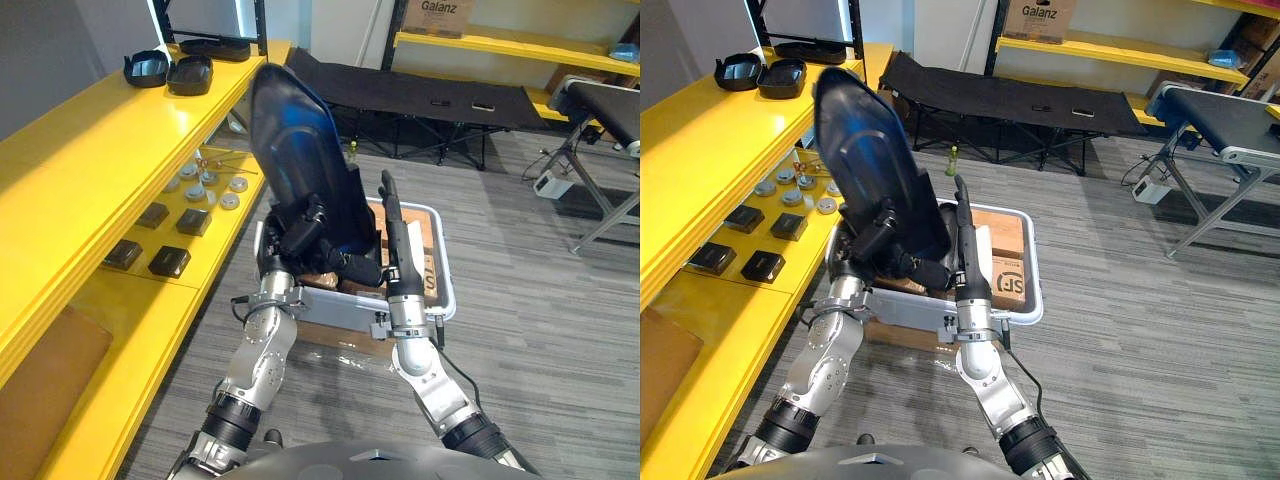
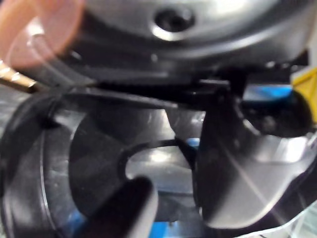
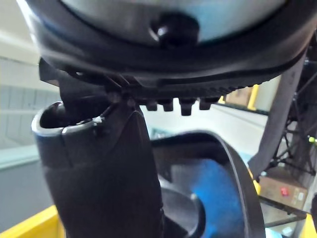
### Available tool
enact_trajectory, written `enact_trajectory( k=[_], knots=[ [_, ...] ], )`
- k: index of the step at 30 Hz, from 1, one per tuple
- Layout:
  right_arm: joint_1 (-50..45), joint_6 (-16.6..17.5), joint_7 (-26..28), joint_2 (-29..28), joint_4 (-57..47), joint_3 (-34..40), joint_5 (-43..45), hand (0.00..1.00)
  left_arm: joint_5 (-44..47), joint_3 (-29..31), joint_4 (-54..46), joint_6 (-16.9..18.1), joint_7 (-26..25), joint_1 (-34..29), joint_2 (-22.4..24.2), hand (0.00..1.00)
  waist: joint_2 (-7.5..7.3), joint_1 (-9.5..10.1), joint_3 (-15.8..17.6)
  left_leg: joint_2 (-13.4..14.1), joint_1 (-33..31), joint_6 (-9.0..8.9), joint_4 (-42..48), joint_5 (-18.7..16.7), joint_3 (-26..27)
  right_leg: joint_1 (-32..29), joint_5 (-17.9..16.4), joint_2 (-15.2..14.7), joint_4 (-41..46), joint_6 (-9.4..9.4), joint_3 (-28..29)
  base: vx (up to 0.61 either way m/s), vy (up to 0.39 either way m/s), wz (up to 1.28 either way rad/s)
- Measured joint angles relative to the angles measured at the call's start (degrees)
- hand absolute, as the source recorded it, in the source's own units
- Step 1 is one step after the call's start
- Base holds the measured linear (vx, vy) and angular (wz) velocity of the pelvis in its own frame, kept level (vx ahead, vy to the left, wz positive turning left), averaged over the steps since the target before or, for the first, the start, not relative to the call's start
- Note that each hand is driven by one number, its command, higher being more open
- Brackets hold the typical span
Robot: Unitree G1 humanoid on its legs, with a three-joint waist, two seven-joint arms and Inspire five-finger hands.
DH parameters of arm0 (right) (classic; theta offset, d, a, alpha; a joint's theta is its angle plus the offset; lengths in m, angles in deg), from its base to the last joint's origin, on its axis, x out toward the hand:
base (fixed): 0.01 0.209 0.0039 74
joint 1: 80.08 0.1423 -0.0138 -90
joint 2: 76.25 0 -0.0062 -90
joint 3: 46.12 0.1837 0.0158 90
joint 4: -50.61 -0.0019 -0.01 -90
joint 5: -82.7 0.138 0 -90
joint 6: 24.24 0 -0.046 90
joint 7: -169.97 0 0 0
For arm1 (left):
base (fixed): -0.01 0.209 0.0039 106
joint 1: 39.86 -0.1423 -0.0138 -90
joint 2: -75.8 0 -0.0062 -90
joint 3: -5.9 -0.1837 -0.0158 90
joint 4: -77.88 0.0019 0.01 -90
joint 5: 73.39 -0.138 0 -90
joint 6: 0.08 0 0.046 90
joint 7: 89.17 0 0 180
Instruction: Walk over and take three plastic housings, then place them on the shelf
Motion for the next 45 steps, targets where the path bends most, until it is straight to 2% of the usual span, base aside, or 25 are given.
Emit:
enact_trajectory(
  k=[2,5,8,11,12,14,17,18,22,25,27,28,34,39,43,44,45],
  knots=[
    [-0.10,0.01,0.05,-0.19,0.00,1.21,3.39,1.00,-9.48,2.74,-0.06,1.53,-5.41,-0.02,0.73,0.00,0.16,-0.10,0.11,-0.06,0.02,0.05,-0.04,-0.04,0.03,-0.21,-0.14,-0.12,0.41,-0.15,0.00,0.00,0.000,0.00],
    [-0.37,0.00,-0.75,-0.73,0.00,3.90,6.32,1.00,-17.12,6.29,-0.70,1.79,-10.19,-0.21,1.08,0.00,0.45,-0.07,0.30,-0.10,0.05,0.10,-0.14,-0.24,0.30,-0.50,-0.24,-0.20,0.66,-0.25,0.20,-0.01,0.009,-0.03],
    [-1.46,-0.01,-0.97,-1.57,-0.09,6.99,7.59,1.00,-19.72,7.76,-1.32,1.86,-12.23,-1.05,1.14,0.00,0.52,-0.12,0.34,-0.08,0.02,0.10,-0.22,-0.24,0.69,-0.98,-0.40,-0.26,1.08,-0.44,0.52,-0.01,0.009,-0.07],
    [-3.30,-1.20,0.05,-1.97,-0.73,9.29,8.84,1.00,-19.64,8.18,-1.34,2.34,-11.68,-2.07,1.17,0.00,0.63,-0.65,0.34,-0.09,0.03,-0.11,-0.31,-0.39,0.89,-1.15,-0.47,-0.30,1.12,-0.37,0.69,-0.01,0.005,-0.03],
    [-3.92,-1.92,1.59,-2.00,-0.76,10.21,10.10,1.00,-19.42,9.11,-1.41,3.03,-10.47,-3.27,1.28,0.00,0.75,-1.35,0.35,-0.08,0.03,-0.12,-0.34,-0.41,1.01,-1.21,-0.47,-0.30,1.09,-0.37,0.80,-0.01,0.007,-0.05],
    [-5.36,-3.39,3.76,-1.99,-0.85,12.03,11.20,1.00,-17.43,10.14,-1.58,3.67,-8.12,-4.85,1.30,0.00,1.06,-1.50,0.53,-0.02,0.03,-0.08,-0.33,-0.44,1.31,-1.38,-0.46,-0.24,1.01,-0.35,1.12,-0.01,0.005,-0.10],
    [-7.81,-8.13,6.89,-1.80,-0.86,15.21,11.87,1.00,-13.17,11.97,-6.12,3.78,-2.46,-9.83,1.68,0.00,1.70,-1.54,0.86,0.04,-0.13,-0.03,-0.31,-0.45,1.82,-1.72,-0.37,-0.18,0.73,-0.22,1.49,0.00,0.000,-0.10],
    [-8.89,-11.54,7.91,-1.49,-0.85,16.47,11.86,1.00,-11.16,13.11,-9.09,3.90,1.06,-12.68,1.54,0.00,1.98,-1.40,0.80,0.05,-0.15,-0.05,-0.24,-0.46,1.78,-1.53,-0.34,-0.13,0.44,-0.16,1.41,0.00,0.000,0.00],
    [-9.58,-15.31,11.66,-1.21,-0.80,18.78,13.58,1.00,-7.41,16.53,-14.86,4.15,6.58,-16.74,1.53,0.00,2.74,-1.24,0.96,-0.07,-0.59,-0.04,-0.14,-0.47,0.58,-0.99,-0.32,-0.16,0.07,-0.14,0.22,0.01,-0.004,0.16],
    [-9.56,-15.77,16.11,-0.64,-0.80,19.41,18.18,1.00,-6.16,19.32,-18.93,4.40,10.07,-18.87,1.42,0.00,3.06,-0.11,0.86,-0.17,-1.20,0.07,-0.07,-0.35,-1.11,-0.22,-0.28,-0.15,-0.66,-0.07,-1.68,0.00,-0.011,0.29],
    [-9.32,-17.33,19.31,0.39,-0.80,19.59,19.18,1.00,-5.63,20.68,-21.34,4.40,13.13,-20.39,1.39,0.00,3.15,0.61,0.82,-0.19,-1.34,0.06,-0.11,-0.34,-3.06,0.80,-0.58,-0.19,-0.73,0.12,-3.58,0.00,-0.025,0.52],
    [-8.99,-18.35,20.64,0.98,-0.71,19.34,18.85,1.00,-4.76,21.49,-23.34,4.40,15.78,-21.55,1.21,0.00,3.19,1.68,0.76,-0.33,-1.91,0.02,-0.11,-0.12,-4.53,1.06,-0.92,-0.24,-0.68,0.22,-4.95,0.00,-0.025,0.50],
    [-5.91,-19.06,24.04,0.89,0.45,18.59,18.94,1.00,-0.76,25.87,-27.65,5.38,22.01,-25.96,1.24,0.00,3.27,5.47,0.67,-0.79,-3.35,0.00,-0.19,0.74,-7.87,1.28,-1.11,-0.23,-0.70,0.36,-8.21,-0.01,-0.007,0.35],
    [-4.37,-19.49,26.86,0.85,0.46,15.48,19.75,1.00,1.85,27.36,-28.36,5.40,25.40,-28.60,1.31,0.00,3.12,6.63,0.62,-1.25,-3.66,-0.12,0.16,0.80,-9.16,2.04,-1.41,-0.60,-0.37,0.16,-9.31,0.00,0.024,0.13],
    [-4.76,-20.61,28.36,0.74,0.47,11.78,19.81,1.00,2.90,26.13,-28.39,5.36,26.51,-29.13,1.32,0.00,3.14,6.30,0.76,-2.01,-7.01,0.12,3.39,-0.23,-11.24,1.79,-2.97,-0.93,1.60,0.13,-12.64,-0.04,0.011,0.39],
    [-4.88,-20.66,28.98,0.70,0.47,11.25,19.79,1.00,2.90,25.51,-28.38,5.36,26.68,-29.08,1.27,0.00,3.19,6.29,0.80,-1.99,-7.64,0.71,3.62,-0.60,-11.19,2.04,-3.38,-0.99,1.71,0.05,-13.94,-0.08,0.017,0.81],
    [-4.98,-20.65,29.62,0.55,0.44,10.68,19.71,1.00,2.90,24.76,-28.27,5.36,27.33,-28.85,1.11,0.00,3.28,5.57,0.86,-0.98,-8.71,1.10,3.91,-0.54,-7.91,2.50,-3.57,-1.04,1.91,0.30,-16.16,-0.06,0.014,0.85]
  ],
)
